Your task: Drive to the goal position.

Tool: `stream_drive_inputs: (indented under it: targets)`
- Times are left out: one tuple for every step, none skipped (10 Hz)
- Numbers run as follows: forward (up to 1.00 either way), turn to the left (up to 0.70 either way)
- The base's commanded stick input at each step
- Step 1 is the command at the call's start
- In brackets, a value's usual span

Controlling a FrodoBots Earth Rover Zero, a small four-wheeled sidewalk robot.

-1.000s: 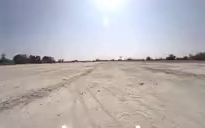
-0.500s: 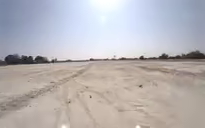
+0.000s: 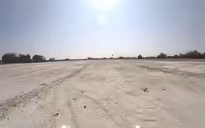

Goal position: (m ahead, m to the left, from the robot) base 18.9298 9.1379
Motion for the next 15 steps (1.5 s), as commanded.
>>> stream_drive_inputs:
  targets:
    - [0.7,0.02]
    - [0.7,0.0]
    - [0.7,0.0]
    - [0.7,0.0]
    - [0.7,0.0]
    - [0.7,0.0]
    - [0.7,0.0]
    - [0.7,0.0]
    - [0.7,0.0]
    - [0.7,0.0]
    - [0.7,0.0]
    - [0.7,0.1]
    - [0.7,0.26]
    - [0.7,0.35]
    - [0.7,0.35]
